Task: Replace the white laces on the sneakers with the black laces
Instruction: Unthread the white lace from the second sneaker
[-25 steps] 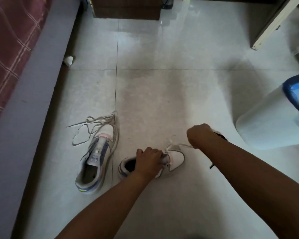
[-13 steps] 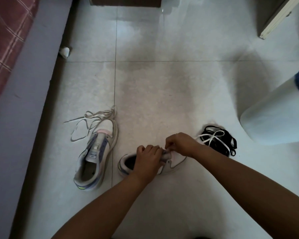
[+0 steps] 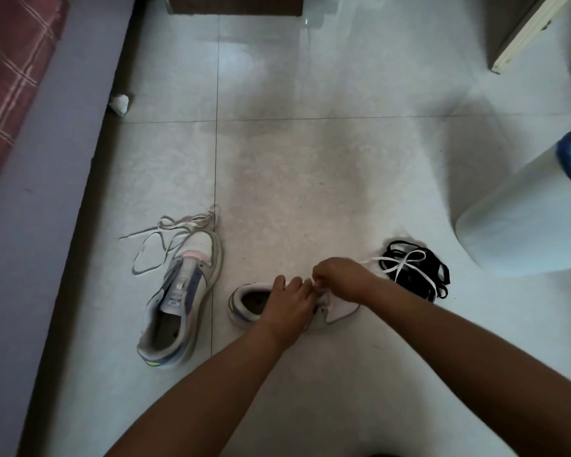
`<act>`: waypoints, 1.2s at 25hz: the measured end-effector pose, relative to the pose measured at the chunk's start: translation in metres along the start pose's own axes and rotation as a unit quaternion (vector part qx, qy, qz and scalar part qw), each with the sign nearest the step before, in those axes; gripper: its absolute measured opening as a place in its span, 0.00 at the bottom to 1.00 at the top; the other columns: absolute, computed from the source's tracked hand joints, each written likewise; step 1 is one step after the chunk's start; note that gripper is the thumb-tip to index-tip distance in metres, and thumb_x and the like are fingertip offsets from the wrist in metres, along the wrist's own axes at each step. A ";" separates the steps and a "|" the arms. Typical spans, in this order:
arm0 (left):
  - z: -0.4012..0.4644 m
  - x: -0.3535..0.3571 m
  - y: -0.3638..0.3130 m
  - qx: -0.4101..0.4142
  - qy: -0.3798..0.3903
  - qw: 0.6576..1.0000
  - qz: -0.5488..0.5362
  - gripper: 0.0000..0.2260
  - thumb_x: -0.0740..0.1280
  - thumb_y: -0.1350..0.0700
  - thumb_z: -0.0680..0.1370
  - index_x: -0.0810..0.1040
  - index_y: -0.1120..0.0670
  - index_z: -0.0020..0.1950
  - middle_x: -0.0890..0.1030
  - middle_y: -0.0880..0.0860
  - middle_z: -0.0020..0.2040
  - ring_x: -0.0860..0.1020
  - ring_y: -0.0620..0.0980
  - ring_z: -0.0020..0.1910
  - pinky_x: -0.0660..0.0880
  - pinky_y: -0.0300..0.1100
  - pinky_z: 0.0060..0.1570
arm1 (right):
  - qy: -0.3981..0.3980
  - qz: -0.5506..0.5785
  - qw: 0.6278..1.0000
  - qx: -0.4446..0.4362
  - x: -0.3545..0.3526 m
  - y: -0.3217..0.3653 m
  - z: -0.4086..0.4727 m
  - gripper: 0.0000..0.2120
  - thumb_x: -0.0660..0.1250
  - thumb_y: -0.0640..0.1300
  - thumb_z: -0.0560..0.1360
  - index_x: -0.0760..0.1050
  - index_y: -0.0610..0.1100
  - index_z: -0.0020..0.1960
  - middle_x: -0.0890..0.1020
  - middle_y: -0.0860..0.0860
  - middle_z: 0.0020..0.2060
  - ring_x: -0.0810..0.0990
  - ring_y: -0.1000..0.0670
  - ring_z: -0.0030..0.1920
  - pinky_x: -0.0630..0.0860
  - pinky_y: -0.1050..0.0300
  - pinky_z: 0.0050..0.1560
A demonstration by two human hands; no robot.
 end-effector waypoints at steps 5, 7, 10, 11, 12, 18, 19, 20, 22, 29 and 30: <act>0.004 0.005 -0.003 0.022 0.029 0.999 -0.010 0.19 0.50 0.56 0.81 0.65 0.56 0.71 0.65 0.56 0.72 0.66 0.56 0.68 0.59 0.50 0.67 | -0.076 0.121 0.990 0.003 -0.045 -0.013 0.008 0.04 0.64 0.38 0.77 0.77 0.38 0.48 0.82 0.46 0.43 0.78 0.47 0.45 0.67 0.60 0.41; 0.001 0.009 0.000 0.006 0.039 0.998 -0.042 0.18 0.53 0.55 0.81 0.66 0.55 0.71 0.66 0.54 0.73 0.66 0.55 0.69 0.59 0.49 0.67 | -0.231 0.298 0.922 0.089 -0.076 -0.041 -0.011 0.04 0.65 0.41 0.77 0.77 0.42 0.44 0.79 0.48 0.34 0.76 0.52 0.34 0.69 0.62 0.36; -0.001 -0.005 0.002 0.008 -0.035 0.996 -0.080 0.15 0.68 0.54 0.73 0.79 0.55 0.59 0.80 0.53 0.58 0.79 0.53 0.55 0.72 0.45 0.56 | -0.297 0.340 0.878 0.158 -0.086 -0.087 -0.051 0.03 0.67 0.46 0.75 0.76 0.49 0.43 0.79 0.52 0.32 0.76 0.55 0.32 0.72 0.63 0.36; -0.003 -0.004 0.003 0.008 -0.047 0.996 -0.071 0.15 0.73 0.52 0.68 0.82 0.53 0.52 0.83 0.51 0.51 0.81 0.51 0.48 0.75 0.43 0.48 | -0.216 0.279 0.920 0.168 -0.072 -0.096 -0.059 0.04 0.69 0.47 0.73 0.76 0.50 0.48 0.81 0.51 0.38 0.78 0.53 0.38 0.73 0.60 0.41; -0.006 -0.002 0.003 -0.002 -0.050 0.997 -0.060 0.16 0.77 0.51 0.63 0.83 0.53 0.48 0.83 0.50 0.47 0.82 0.50 0.43 0.76 0.41 0.43 | -0.105 0.199 0.958 0.180 -0.047 -0.100 -0.067 0.15 0.71 0.48 0.71 0.75 0.49 0.57 0.81 0.48 0.49 0.78 0.50 0.49 0.74 0.57 0.49; -0.016 0.009 0.016 -0.107 -0.074 0.991 0.017 0.18 0.81 0.49 0.57 0.82 0.56 0.41 0.79 0.52 0.35 0.77 0.52 0.31 0.72 0.43 0.30 | 0.000 -0.218 0.959 0.180 0.036 -0.096 -0.075 0.46 0.68 0.50 0.72 0.39 0.52 0.77 0.49 0.45 0.76 0.45 0.42 0.76 0.45 0.39 0.72; -0.018 0.008 0.019 -0.138 -0.067 0.988 0.020 0.18 0.80 0.48 0.58 0.82 0.56 0.40 0.79 0.53 0.33 0.77 0.53 0.29 0.71 0.42 0.28 | -0.014 -0.228 0.958 0.174 0.040 -0.091 -0.071 0.40 0.65 0.45 0.74 0.42 0.50 0.77 0.52 0.45 0.75 0.47 0.42 0.76 0.45 0.38 0.72; -0.020 0.006 0.023 -0.176 -0.058 0.983 0.008 0.18 0.80 0.47 0.59 0.81 0.56 0.41 0.78 0.53 0.33 0.76 0.53 0.29 0.71 0.42 0.27 | -0.042 -0.230 0.959 0.160 0.042 -0.084 -0.069 0.35 0.62 0.42 0.75 0.49 0.47 0.76 0.58 0.42 0.74 0.52 0.41 0.75 0.48 0.39 0.72; -0.022 0.006 0.030 -0.246 -0.019 0.969 -0.031 0.20 0.73 0.44 0.69 0.78 0.57 0.51 0.79 0.54 0.42 0.78 0.53 0.36 0.72 0.43 0.31 | -0.112 -0.244 0.958 0.103 0.042 -0.064 -0.071 0.22 0.68 0.40 0.70 0.72 0.41 0.64 0.76 0.39 0.59 0.73 0.40 0.62 0.65 0.42 0.66; -0.008 -0.003 0.023 -0.185 -0.013 0.971 -0.148 0.42 0.63 0.46 0.74 0.36 0.52 0.76 0.47 0.55 0.77 0.49 0.53 0.76 0.49 0.51 0.72 | -0.323 0.167 0.931 0.033 0.032 -0.022 -0.118 0.12 0.73 0.27 0.62 0.78 0.41 0.40 0.79 0.48 0.35 0.76 0.54 0.35 0.72 0.64 0.35; -0.004 -0.007 0.009 -0.113 -0.002 0.971 -0.211 0.47 0.66 0.44 0.72 0.32 0.49 0.74 0.43 0.51 0.78 0.43 0.50 0.77 0.41 0.49 0.72 | -0.323 0.321 0.885 0.094 0.024 -0.024 -0.120 0.11 0.69 0.27 0.67 0.78 0.43 0.41 0.79 0.50 0.36 0.76 0.56 0.37 0.72 0.67 0.38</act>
Point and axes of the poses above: each hand's wrist, its own z-axis towards the middle knuckle, its own x-axis out of the palm, y = z × x, the point moved 6 cm from there along z, towards the middle knuckle
